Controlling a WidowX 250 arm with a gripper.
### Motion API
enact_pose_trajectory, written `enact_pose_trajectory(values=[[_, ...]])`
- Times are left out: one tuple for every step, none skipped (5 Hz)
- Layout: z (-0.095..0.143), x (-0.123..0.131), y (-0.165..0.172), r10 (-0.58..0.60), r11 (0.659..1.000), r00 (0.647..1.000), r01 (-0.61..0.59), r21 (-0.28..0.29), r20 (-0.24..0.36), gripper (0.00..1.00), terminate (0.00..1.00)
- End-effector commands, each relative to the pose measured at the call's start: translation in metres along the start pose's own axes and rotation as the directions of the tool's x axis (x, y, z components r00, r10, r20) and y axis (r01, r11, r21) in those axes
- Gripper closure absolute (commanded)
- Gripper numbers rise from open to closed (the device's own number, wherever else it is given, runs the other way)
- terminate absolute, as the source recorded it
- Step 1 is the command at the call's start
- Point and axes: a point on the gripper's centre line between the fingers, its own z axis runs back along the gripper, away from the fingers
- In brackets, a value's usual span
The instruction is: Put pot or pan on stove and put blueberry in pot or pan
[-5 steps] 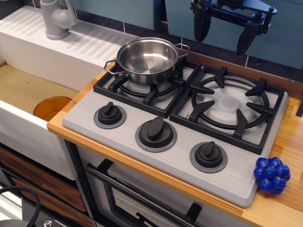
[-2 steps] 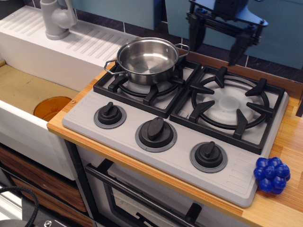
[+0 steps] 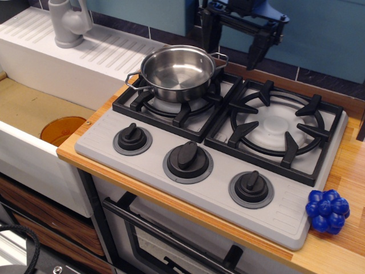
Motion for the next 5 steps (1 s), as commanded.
enact_pose_trajectory(values=[[0.001, 0.004, 0.025, -0.020, 1.000, 0.997, 0.020, -0.001, 0.077, 0.00, 0.00], [-0.016, 0.004, 0.028, -0.014, 1.000, 0.994, 0.014, 0.004, 0.108, 0.00, 0.00], [-0.030, 0.002, 0.029, -0.006, 1.000, 0.991, 0.005, 0.006, 0.131, 0.00, 0.00], [-0.045, 0.001, 0.025, 0.006, 1.000, 0.989, -0.006, 0.000, 0.151, 0.00, 0.00], [-0.061, 0.002, 0.019, 0.032, 0.999, 0.988, -0.029, -0.019, 0.149, 1.00, 0.00]])
